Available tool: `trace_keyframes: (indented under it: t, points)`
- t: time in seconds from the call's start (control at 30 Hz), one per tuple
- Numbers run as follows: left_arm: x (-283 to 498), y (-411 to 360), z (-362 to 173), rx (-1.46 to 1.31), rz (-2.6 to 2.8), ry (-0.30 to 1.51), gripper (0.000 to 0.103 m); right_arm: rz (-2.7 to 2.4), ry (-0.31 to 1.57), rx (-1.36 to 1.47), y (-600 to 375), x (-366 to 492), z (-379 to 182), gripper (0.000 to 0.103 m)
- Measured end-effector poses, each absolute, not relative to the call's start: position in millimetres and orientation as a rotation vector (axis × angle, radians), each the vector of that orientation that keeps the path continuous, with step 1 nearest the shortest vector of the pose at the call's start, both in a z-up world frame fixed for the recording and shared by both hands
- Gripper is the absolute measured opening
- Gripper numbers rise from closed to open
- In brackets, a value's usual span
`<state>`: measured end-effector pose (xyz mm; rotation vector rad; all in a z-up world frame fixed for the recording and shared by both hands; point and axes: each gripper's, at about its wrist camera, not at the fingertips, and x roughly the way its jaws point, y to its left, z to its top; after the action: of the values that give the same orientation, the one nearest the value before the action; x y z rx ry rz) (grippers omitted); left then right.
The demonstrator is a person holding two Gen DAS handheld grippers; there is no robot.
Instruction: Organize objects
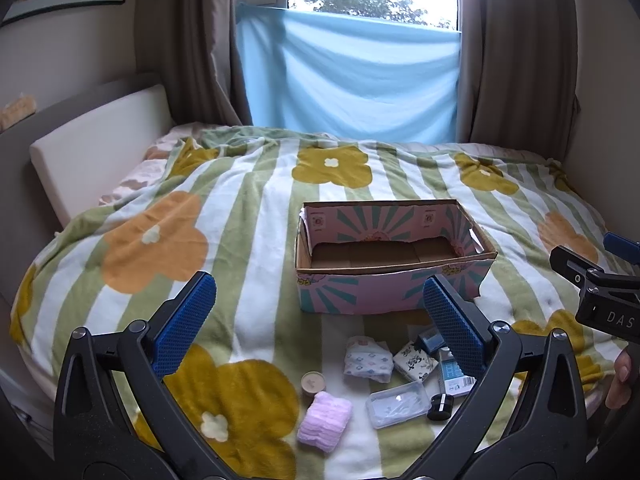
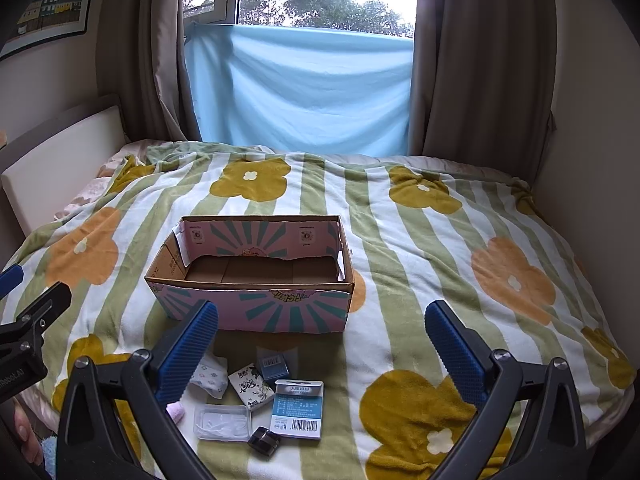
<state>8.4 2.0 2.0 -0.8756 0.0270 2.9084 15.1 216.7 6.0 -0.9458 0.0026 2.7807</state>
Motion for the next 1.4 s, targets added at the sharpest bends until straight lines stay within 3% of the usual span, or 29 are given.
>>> trace_keyframes:
  t: [0.6,1.03,1.4]
  points:
    - [1,-13,-13,-0.935,2.905,0.090,0.103,2.763,0.068,-0.961,239,11,-4,0.103]
    - [-7,-8,-139,-1.265,2.721,0.027,0.103,2.682,0.123,-1.249,245,-14,-109,0.103]
    - [-7,7,-209,-1.521,2.604,0.126,0.099,2.550,0.079,-1.528,233,-28,-194,0.103]
